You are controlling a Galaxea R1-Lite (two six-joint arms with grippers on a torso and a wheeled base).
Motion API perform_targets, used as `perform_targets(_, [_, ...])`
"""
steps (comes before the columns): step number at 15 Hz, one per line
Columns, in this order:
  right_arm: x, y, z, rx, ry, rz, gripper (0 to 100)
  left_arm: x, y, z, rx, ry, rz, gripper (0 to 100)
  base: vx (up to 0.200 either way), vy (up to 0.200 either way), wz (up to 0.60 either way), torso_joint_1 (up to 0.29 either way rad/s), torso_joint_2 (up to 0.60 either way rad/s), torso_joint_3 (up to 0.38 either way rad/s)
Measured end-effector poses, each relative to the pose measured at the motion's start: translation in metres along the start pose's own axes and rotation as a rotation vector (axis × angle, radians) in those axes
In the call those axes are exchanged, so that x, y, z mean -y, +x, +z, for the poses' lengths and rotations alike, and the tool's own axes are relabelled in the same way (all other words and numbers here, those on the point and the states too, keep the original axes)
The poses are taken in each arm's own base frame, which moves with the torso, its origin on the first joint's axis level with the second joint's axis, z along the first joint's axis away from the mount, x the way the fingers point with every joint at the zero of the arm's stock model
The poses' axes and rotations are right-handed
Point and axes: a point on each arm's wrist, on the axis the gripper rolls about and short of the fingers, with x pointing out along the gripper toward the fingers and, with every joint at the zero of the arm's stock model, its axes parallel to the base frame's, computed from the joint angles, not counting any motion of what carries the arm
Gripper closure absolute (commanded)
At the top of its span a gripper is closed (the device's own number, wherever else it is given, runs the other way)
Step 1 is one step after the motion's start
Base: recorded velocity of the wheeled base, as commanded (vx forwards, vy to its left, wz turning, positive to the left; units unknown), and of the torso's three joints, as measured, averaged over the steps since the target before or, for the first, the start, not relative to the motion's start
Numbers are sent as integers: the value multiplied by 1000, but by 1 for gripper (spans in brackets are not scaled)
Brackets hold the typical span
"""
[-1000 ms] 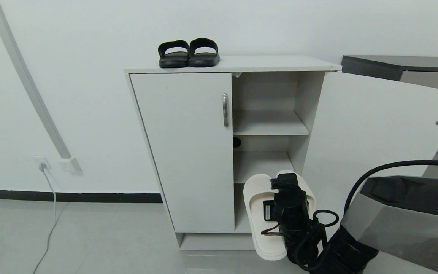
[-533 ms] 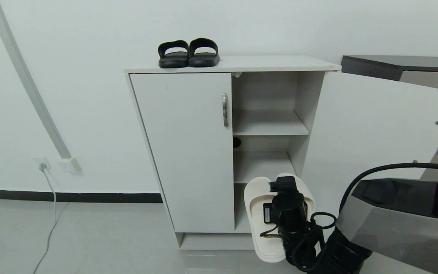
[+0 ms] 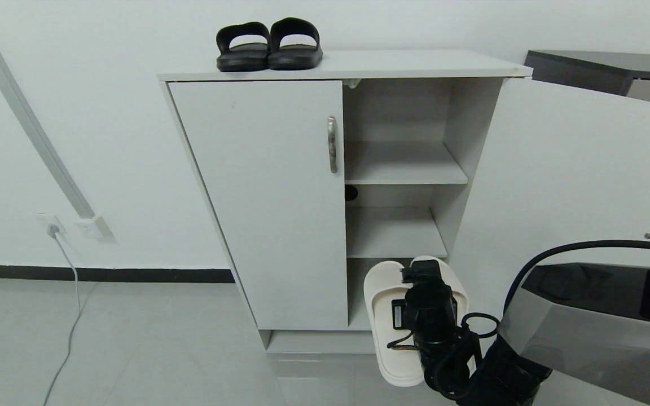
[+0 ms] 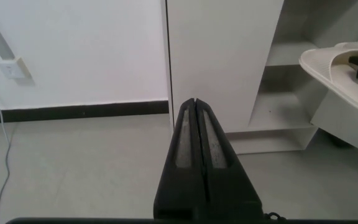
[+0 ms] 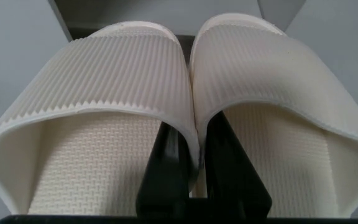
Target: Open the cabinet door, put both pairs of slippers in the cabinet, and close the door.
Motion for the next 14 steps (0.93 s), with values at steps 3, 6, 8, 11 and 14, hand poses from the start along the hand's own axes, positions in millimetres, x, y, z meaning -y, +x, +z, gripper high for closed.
perform_targets(3, [-1, 1, 1, 4, 3, 0, 100, 0, 0, 0, 0, -2, 0, 100, 0, 0, 0, 4, 5, -201])
perform_targets(6, [-2, 1, 1, 8, 6, -2, 100, 0, 0, 0, 0, -2, 0, 100, 0, 0, 0, 1, 2, -142])
perform_targets(8, [-4, 4, 2, 54, 23, 2, 100, 0, 0, 0, 0, -3, 0, 100, 0, 0, 0, 0, 0, 0])
perform_targets(11, [-5, 12, 4, 196, 24, 5, 100, 0, 0, 0, 0, -3, 0, 100, 0, 0, 0, 0, 0, 0])
perform_targets(14, [-3, 19, -7, 189, -5, -8, 100, 0, 0, 0, -1, -3, 0, 100, 0, 0, 0, 0, 0, 0])
